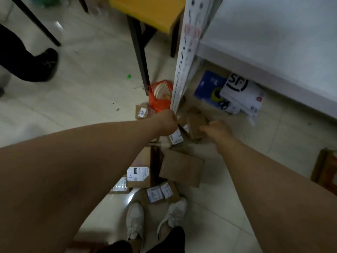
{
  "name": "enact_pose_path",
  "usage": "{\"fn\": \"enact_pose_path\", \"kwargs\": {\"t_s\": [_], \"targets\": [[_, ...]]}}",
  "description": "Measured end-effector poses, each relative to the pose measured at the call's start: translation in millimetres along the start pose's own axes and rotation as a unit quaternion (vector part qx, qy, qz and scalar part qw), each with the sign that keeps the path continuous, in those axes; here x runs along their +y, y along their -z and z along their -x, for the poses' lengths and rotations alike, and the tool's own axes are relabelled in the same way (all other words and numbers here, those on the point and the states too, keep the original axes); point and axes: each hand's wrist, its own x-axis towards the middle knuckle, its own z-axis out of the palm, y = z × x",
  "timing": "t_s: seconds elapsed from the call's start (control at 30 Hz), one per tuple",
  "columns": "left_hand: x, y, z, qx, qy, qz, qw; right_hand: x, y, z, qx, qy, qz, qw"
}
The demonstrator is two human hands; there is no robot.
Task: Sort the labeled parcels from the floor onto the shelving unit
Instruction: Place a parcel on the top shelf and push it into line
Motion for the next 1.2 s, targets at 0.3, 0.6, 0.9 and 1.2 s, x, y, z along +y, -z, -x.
{"fn": "enact_pose_path", "kwargs": {"t_s": [0.3,0.6,0.9,1.2], "targets": [[-78,-103,-148,-0.016,0.036,0.034,0.999,76,-91,-186,0.103,0.005,0.018,0.994],[-133,-162,-234,-0.031,0.065,0.077,0.994,116,-139,-306,0.159,0.004,0.107,0.981],[-116,-146,-206,-0.002,0.118,0.165,0.979,122,-117,-277,0.052,0.035,-0.249,0.967],[-37,-64,-40,-0.195,0.129,0.442,0.866,87,-63,-59,-0.216,-0.03,-0.503,0.836]]}}
